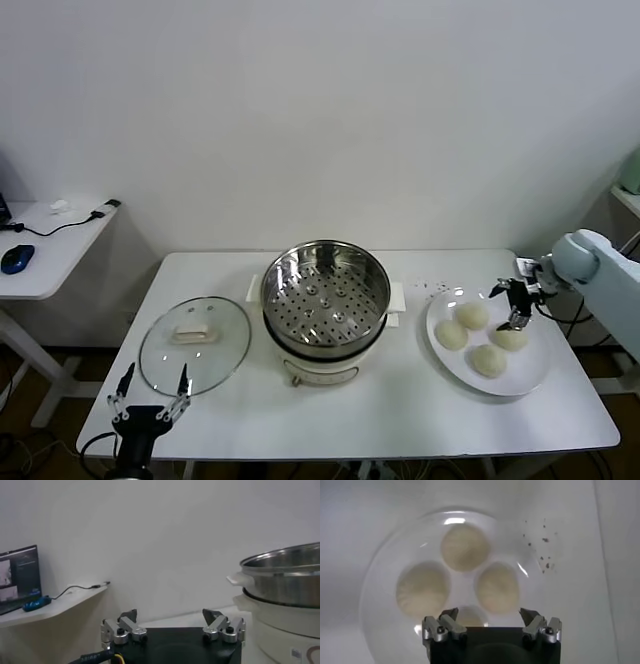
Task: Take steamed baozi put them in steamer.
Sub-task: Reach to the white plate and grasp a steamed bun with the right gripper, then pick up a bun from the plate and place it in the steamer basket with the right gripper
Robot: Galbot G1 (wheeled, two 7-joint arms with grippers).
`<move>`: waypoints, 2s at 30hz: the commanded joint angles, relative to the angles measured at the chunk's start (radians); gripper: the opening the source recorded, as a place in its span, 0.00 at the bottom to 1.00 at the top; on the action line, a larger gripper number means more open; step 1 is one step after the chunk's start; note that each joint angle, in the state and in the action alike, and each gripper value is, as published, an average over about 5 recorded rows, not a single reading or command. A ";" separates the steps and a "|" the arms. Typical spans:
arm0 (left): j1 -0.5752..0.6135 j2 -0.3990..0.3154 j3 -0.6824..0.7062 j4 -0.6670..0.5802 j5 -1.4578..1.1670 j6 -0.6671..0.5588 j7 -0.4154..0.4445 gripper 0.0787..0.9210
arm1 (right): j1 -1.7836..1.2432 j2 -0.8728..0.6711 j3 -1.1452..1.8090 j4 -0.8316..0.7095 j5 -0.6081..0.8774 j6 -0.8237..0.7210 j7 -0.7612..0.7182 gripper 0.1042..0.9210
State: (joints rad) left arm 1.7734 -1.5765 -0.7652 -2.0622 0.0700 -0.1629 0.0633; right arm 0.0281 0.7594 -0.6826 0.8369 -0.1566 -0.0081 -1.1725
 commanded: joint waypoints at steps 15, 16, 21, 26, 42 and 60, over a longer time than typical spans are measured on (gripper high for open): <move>-0.013 0.002 -0.005 0.034 0.007 0.012 -0.006 0.88 | 0.021 0.270 0.001 -0.345 -0.168 0.070 -0.030 0.88; -0.013 0.002 -0.005 0.035 0.007 0.012 -0.006 0.88 | 0.016 0.276 0.013 -0.353 -0.176 0.075 -0.026 0.88; -0.015 0.005 -0.007 0.042 0.008 0.010 -0.006 0.88 | 0.005 0.301 0.045 -0.382 -0.204 0.092 -0.014 0.88; -0.014 0.004 -0.007 0.045 0.009 0.006 -0.007 0.88 | 0.004 0.313 0.059 -0.398 -0.212 0.094 -0.015 0.87; 0.003 0.005 -0.008 0.049 0.010 -0.007 -0.012 0.88 | 0.011 0.307 0.059 -0.392 -0.209 0.103 -0.037 0.62; 0.019 0.003 -0.010 0.034 0.013 -0.008 -0.012 0.88 | 0.450 0.305 -0.395 -0.118 0.026 0.376 -0.177 0.61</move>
State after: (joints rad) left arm 1.7925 -1.5727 -0.7758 -2.0286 0.0820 -0.1715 0.0507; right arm 0.3082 1.0533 -0.9164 0.6479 -0.2071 0.2622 -1.3045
